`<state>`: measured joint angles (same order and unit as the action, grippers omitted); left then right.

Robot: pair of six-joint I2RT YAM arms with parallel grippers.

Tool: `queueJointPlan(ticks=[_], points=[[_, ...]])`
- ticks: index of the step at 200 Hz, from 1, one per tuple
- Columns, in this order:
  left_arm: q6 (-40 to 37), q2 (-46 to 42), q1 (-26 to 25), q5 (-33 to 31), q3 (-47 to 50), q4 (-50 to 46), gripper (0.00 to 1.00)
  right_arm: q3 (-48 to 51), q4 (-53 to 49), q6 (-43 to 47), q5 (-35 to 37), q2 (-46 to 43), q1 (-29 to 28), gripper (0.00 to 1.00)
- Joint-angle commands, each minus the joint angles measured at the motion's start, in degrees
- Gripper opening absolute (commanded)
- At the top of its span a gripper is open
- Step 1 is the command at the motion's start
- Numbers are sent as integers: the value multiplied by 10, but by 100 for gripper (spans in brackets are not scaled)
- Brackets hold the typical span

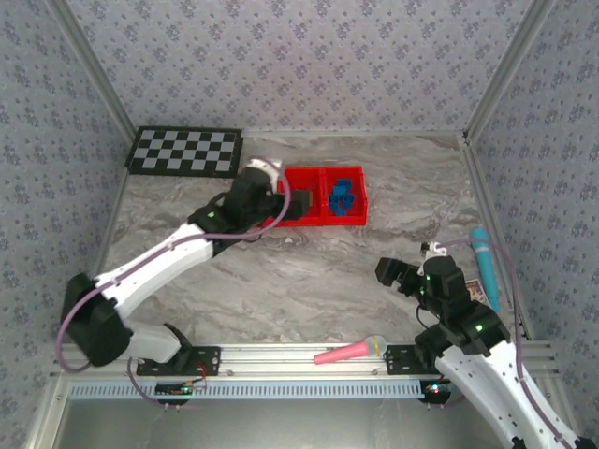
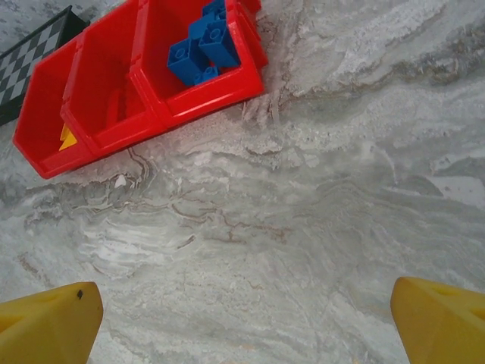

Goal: Sort the legos into containers by color
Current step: Place the lego in the container, then reset both arms

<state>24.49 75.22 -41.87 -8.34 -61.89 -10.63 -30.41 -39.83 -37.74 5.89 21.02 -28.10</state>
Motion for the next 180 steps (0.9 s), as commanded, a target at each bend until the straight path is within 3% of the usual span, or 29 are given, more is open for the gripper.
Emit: queueJointPlan(ticks=[1,36,76,102,141,155,166,180], points=[[1,-64,39,-5,85,41,100,5,102,77,44,47,11,100],[-37,-189,68,-91,207,77,100,9,222,172,72,136,68,100],[-139,-344,81,-181,327,129,100,58,390,237,24,186,181,100],[-185,-410,105,-191,378,126,100,124,527,278,20,206,225,100],[-200,-450,124,-234,460,193,100,161,667,320,46,346,259,100],[-207,-446,136,-244,480,212,100,176,741,320,37,416,260,100],[-216,-439,149,-245,492,231,100,154,719,328,29,432,265,100],[-229,-431,166,-239,499,253,100,163,804,361,14,470,263,100]])
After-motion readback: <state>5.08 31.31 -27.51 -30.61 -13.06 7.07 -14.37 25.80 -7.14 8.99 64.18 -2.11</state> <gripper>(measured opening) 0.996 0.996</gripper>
